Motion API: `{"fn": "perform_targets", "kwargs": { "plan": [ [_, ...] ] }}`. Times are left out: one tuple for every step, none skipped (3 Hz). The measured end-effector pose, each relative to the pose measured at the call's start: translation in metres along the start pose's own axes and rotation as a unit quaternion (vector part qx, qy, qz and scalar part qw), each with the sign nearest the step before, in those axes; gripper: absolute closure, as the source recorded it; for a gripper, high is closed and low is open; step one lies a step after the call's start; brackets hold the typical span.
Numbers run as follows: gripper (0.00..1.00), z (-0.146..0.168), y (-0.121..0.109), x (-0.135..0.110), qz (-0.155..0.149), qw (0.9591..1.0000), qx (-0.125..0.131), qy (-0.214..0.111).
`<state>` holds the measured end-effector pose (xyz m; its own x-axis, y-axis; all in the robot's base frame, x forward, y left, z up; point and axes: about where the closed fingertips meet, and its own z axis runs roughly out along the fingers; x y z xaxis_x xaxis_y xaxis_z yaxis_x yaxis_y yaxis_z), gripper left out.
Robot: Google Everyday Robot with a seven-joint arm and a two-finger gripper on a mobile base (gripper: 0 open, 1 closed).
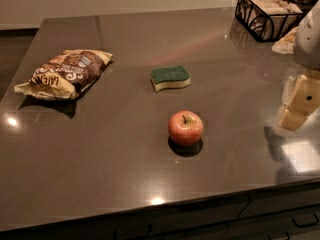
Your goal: Pick sponge
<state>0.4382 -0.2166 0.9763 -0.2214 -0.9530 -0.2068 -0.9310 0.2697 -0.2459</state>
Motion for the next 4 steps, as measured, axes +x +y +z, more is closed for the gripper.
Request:
{"fn": "perform_targets", "kwargs": {
  "plan": [
    [0.00, 0.000, 0.000, 0.000, 0.000, 1.0000, 0.001, 0.000],
    [0.00, 0.011, -0.014, -0.022, -0.001, 0.9997, -0.013, -0.022],
    [0.00, 0.031, -0.043, -0.055, 0.000, 0.9984, -0.022, -0.052],
    [0.00, 0.057, -0.078, -0.086, 0.004, 0.9971, -0.025, -0.072]
  ]
}}
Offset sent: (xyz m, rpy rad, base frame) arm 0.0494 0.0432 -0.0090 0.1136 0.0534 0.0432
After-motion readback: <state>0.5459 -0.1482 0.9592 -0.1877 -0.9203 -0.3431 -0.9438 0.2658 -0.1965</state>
